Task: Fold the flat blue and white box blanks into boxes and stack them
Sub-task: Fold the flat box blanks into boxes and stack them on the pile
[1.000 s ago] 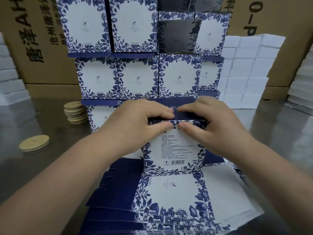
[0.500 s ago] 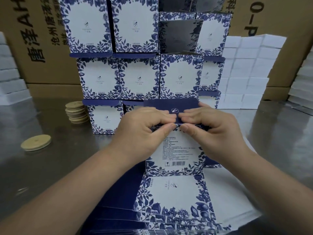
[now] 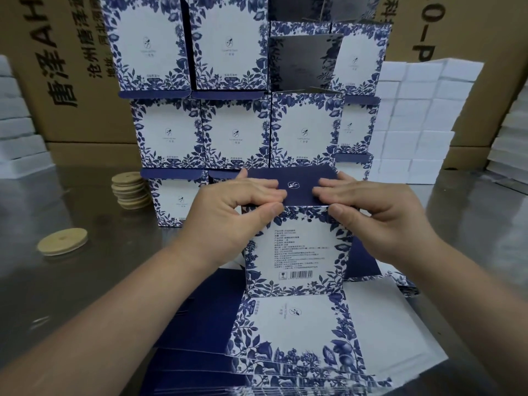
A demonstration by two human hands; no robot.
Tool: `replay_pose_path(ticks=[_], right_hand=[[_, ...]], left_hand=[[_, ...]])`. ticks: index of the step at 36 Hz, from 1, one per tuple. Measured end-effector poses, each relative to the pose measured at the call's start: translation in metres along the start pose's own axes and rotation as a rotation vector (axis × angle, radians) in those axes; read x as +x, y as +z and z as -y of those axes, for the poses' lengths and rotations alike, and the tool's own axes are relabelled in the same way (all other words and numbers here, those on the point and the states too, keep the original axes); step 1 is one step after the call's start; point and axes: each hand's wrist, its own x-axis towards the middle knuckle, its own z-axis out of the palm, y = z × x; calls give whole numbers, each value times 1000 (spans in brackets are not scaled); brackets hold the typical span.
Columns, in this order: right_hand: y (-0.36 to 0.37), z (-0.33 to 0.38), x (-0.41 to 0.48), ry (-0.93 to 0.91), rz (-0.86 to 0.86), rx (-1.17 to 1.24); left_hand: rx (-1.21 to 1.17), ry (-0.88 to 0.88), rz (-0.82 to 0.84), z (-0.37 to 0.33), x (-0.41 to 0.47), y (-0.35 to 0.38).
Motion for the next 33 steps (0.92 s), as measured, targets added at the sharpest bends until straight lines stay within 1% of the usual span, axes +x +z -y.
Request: replay_pose_path(ticks=[1, 3, 5, 6, 7, 8, 9, 10, 11, 13, 14, 16, 17, 19, 21, 22, 24, 26, 28, 33], right_hand=[[0, 0, 0, 37, -10, 46], [0, 0, 0, 184, -95, 258], [-1, -6, 3, 353, -303, 440], [-2, -13, 5, 458, -413, 482], [-3, -19, 6, 589, -488, 511], [-4, -23, 8, 726, -493, 526], [-4, -26, 9, 850, -427, 535], [-4, -30, 6, 922, -328, 548], [-1, -31, 3, 945, -240, 550], [4, -30, 2, 923, -161, 512], [5, -30, 2, 904, -169, 509], [5, -30, 4, 870, -179, 598], [3, -32, 4, 839, -153, 642], [-3, -35, 2, 767, -31, 678], [-5, -36, -1, 718, 107, 677], [-4, -33, -2, 700, 135, 665], [1, -28, -6, 654, 203, 636], [6, -22, -9, 662, 266, 639], [6, -18, -11, 677, 308, 672], [2, -1, -5, 609, 373, 575]], left_hand=[[-15, -5, 3, 0, 0, 0], [-53, -10, 3, -1, 0, -1], [-90, -15, -8, -3, -1, -2], [-110, -17, -7, -5, -1, -1], [-108, -10, -22, -8, -2, 0], [-116, 10, -22, -11, -3, 2], [-118, 33, -22, -13, -3, 3], [-126, 50, -20, -15, -3, 5], [-125, 67, -19, -15, -4, 6], [-110, 88, -35, -15, -5, 8], [-82, 92, -60, -14, -6, 8], [-8, 67, -136, -8, -6, 7], [32, 36, -185, -3, -4, 5], [84, -67, -291, 8, -3, 3], [77, -191, -371, 14, -2, 3], [47, -252, -395, 15, -3, 3], [-102, -344, -402, 18, -5, 6], [-323, -430, -376, 18, -5, 11], [-529, -478, -340, 18, -4, 12], [-830, -577, -297, 23, -4, 7]])
